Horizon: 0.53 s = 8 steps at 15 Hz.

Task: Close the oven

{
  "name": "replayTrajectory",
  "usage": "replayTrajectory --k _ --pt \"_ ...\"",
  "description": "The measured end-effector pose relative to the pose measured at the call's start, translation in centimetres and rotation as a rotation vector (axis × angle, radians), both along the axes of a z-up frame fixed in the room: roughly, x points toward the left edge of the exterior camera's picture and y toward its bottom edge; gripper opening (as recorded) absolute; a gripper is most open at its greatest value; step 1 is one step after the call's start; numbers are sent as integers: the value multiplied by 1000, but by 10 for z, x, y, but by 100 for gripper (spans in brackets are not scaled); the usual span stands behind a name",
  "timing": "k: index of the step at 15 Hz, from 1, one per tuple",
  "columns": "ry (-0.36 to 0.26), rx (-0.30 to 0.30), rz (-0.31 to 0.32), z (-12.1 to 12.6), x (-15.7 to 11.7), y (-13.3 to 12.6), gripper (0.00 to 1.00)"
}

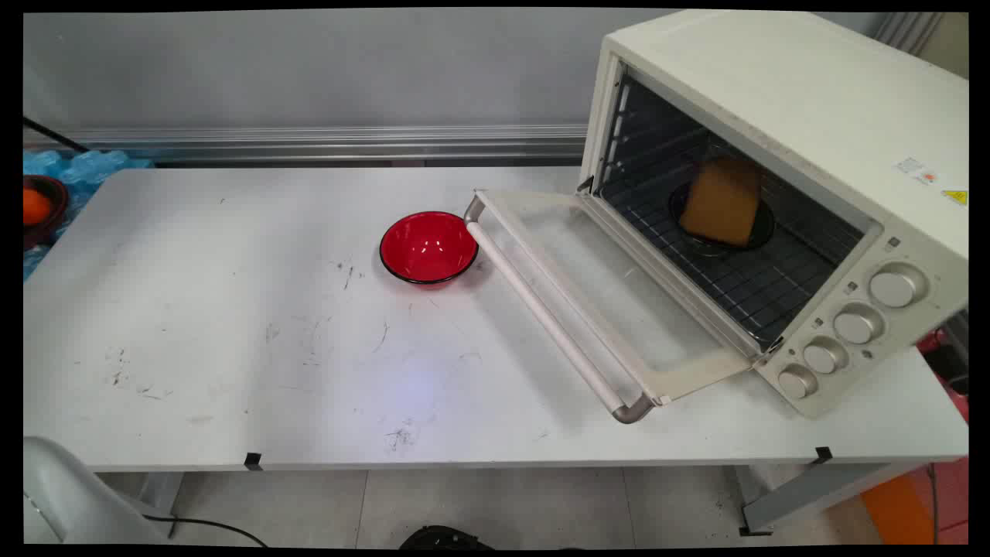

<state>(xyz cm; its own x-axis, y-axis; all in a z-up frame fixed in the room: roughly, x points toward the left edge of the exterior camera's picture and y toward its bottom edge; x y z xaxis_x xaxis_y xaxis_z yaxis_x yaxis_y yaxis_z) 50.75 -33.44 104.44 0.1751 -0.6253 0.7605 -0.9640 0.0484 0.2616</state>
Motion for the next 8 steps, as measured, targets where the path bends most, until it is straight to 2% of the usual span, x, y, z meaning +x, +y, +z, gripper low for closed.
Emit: replayTrajectory --k 2,8 --pt "-16 5 -38 0 -4 3 100" --pt "-112 22 -240 -4 -26 19 100"
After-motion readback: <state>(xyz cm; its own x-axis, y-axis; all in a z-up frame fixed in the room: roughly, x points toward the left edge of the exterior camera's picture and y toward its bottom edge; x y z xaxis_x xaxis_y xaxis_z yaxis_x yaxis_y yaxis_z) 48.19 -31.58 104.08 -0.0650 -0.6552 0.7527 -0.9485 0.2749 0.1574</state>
